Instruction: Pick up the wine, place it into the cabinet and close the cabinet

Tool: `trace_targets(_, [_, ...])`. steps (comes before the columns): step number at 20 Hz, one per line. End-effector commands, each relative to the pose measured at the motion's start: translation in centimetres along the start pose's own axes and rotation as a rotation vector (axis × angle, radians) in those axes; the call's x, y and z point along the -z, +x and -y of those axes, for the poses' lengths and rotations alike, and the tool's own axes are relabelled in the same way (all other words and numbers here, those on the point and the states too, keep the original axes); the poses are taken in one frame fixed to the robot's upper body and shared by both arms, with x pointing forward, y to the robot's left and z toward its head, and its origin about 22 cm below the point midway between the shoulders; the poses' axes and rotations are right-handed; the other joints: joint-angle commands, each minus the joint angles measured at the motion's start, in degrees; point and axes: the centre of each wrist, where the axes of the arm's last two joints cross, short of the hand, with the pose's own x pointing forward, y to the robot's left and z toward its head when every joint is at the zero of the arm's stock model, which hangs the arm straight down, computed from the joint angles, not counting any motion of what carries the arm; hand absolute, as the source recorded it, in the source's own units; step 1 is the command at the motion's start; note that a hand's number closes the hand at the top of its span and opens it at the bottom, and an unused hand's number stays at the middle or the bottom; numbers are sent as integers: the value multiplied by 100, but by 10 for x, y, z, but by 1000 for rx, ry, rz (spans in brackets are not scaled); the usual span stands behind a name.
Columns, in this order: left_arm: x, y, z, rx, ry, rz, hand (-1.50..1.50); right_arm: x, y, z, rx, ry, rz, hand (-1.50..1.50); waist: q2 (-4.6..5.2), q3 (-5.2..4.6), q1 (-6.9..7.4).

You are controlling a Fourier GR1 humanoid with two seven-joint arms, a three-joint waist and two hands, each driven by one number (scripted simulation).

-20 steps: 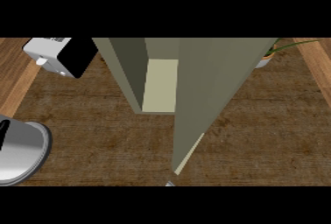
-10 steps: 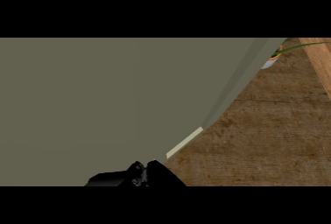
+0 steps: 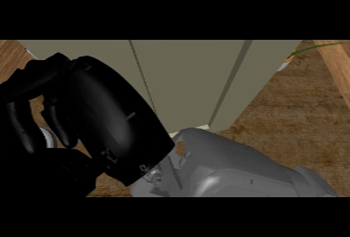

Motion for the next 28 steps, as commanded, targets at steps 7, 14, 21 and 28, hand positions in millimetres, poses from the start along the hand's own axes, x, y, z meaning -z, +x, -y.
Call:
trace_targets(7, [0, -9, -6, -7, 2, -1, -150, 69, -35, 49, -50, -94, -40, 150, 7, 5, -46])
trace_targets(14, [0, 3, -4, 18, -13, -1, -150, 78, -64, 100, -84, -144, -58, 150, 17, 7, -33])
trace_targets(21, [10, 2, -2, 11, -21, 2, -150, 74, -89, 125, -153, -159, -53, 150, 49, 7, -31])
trace_targets(28, [11, -2, 4, 0, -1, 0, -150, 79, -85, 129, -194, -193, -61, 150, 48, 2, 0])
